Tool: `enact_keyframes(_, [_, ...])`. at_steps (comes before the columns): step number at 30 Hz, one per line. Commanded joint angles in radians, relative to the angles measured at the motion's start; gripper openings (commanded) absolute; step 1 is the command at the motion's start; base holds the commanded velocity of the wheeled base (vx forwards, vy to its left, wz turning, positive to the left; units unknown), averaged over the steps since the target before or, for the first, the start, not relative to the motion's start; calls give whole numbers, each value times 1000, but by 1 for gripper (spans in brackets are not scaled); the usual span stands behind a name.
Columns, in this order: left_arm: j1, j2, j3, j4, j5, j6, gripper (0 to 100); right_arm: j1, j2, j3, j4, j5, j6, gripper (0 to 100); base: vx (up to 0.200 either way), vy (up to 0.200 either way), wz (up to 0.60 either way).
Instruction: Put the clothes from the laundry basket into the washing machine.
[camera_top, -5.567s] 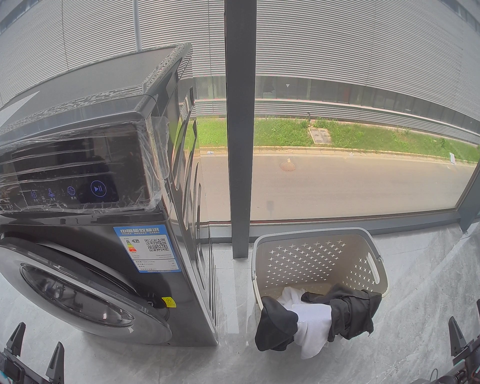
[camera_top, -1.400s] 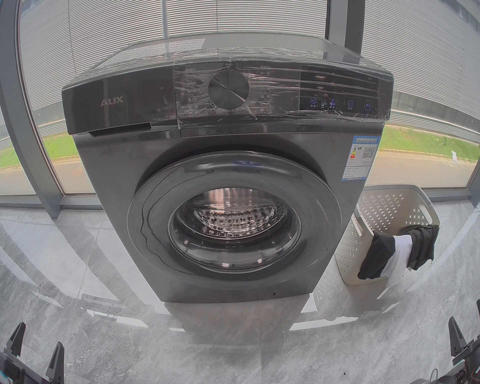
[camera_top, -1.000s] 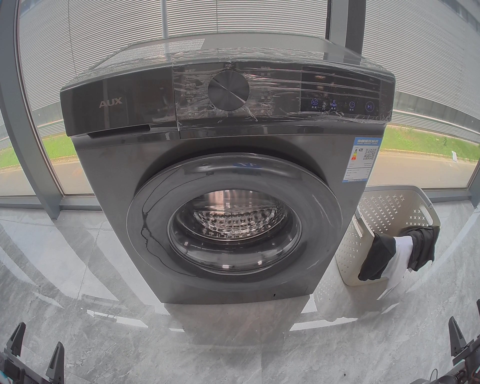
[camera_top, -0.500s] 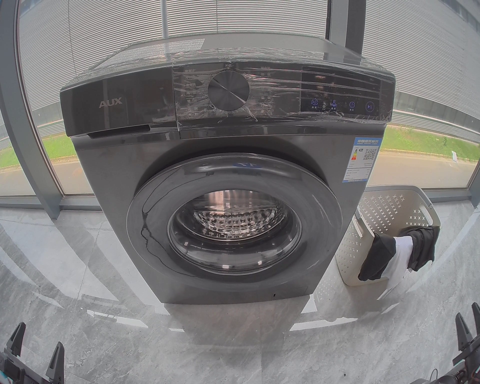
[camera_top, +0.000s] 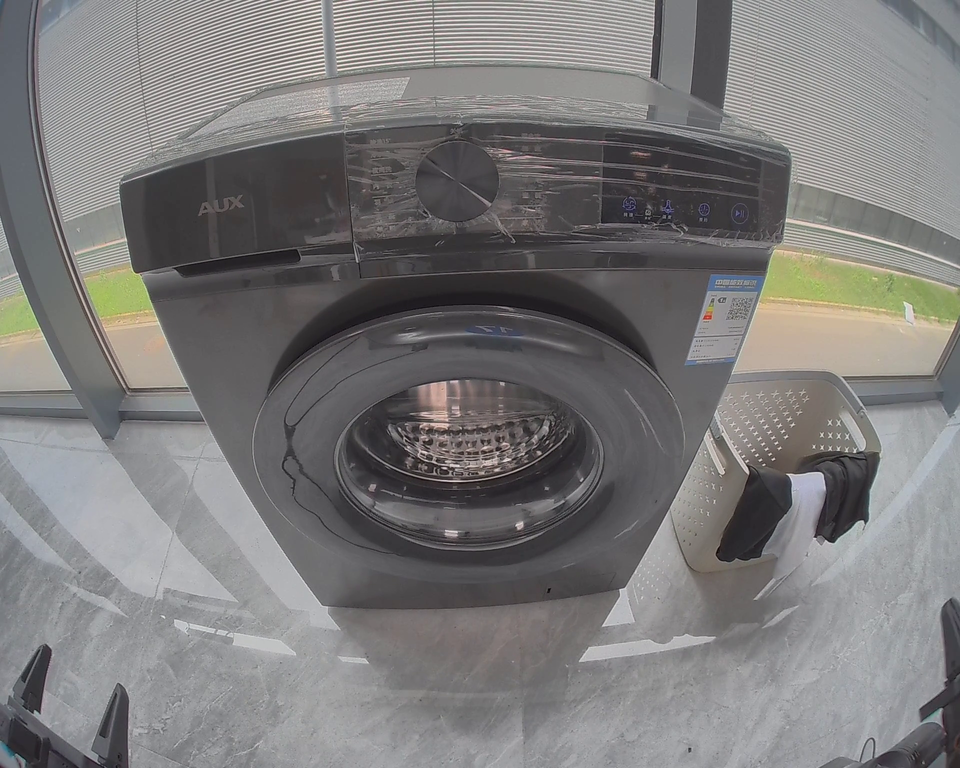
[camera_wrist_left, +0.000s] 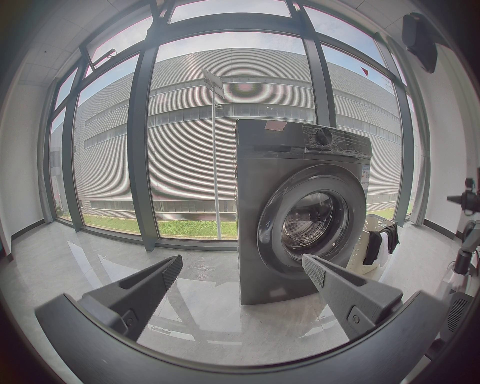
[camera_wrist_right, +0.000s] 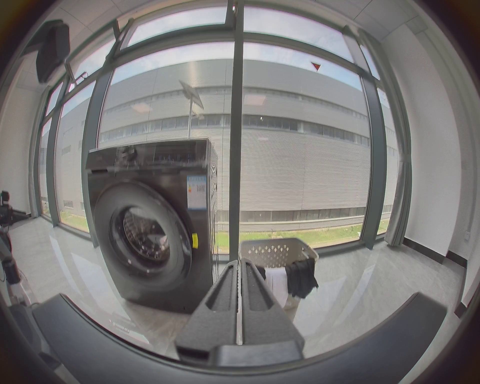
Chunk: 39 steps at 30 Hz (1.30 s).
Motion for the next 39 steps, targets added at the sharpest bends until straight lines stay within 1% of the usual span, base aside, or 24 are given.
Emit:
enact_keyframes(1, [0,-16,16,0,0,1,100,14,264,-350,-73,-14,32,0,0,0,0])
enact_keyframes(2, [0,-16,16,0,0,0,100,46,396,-546,-70,-4,32,0,0,0,0])
enact_keyframes(4, [0,-16,16,0,2,0,100,77,492,-641,-68,2,17,0,0,0,0])
enact_keyframes(5, [0,-16,16,0,0,0,100,95,586,-707,-70,13,-3,0,0,0,0])
enact_keyframes(6, [0,-16,16,0,0,0,100,95,586,-707,-70,13,-3,0,0,0,0])
enact_keyframes(8, [0,-16,16,0,0,0,100,112,753,-804,-71,61,-41,0,0,0,0])
enact_keyframes(9, [0,-16,16,0,0,0,100,115,807,-822,-71,81,-54,0,0,0,0])
enact_keyframes(10, [0,-16,16,0,0,0,100,117,833,-828,-71,88,-61,0,0,0,0])
enact_keyframes(11, [0,-16,16,0,0,0,100,126,925,-845,-80,111,-87,0,0,0,0])
enact_keyframes(13, [0,-16,16,0,0,0,100,163,1019,-853,-100,133,-115,0,0,0,0])
enact_keyframes(15, [0,-16,16,0,0,0,100,224,1114,-851,-134,133,-117,0,0,0,0])
enact_keyframes(16, [0,-16,16,0,0,0,100,235,1135,-851,-142,131,-117,0,0,0,0])
enact_keyframes(18, [0,-16,16,0,0,0,100,281,1233,-857,-183,130,-117,0,0,0,0])
enact_keyframes(19, [0,-16,16,0,0,0,100,290,1279,-862,-205,130,-117,0,0,0,0])
enact_keyframes(21, [0,-16,16,0,0,0,100,299,1350,-865,-248,130,-117,0,0,0,0])
enact_keyframes(23, [0,-16,16,0,0,0,100,308,1457,-863,-330,131,-117,0,0,0,0])
enact_keyframes(24, [0,-16,16,0,0,0,100,308,1457,-863,-330,131,-117,0,0,0,0])
enact_keyframes(26, [0,-16,16,0,0,0,100,322,1517,-862,-378,131,-117,0,0,0,0])
enact_keyframes(29, [0,-16,16,0,0,0,100,327,1554,-863,-395,133,-117,0,0,0,0])
enact_keyframes(37, [0,-16,18,0,0,0,100,330,1651,-873,-447,141,-120,0,-200,0,0])
enact_keyframes(39, [0,-16,16,0,0,0,100,328,1667,-888,-452,147,-120,0,0,0,0])
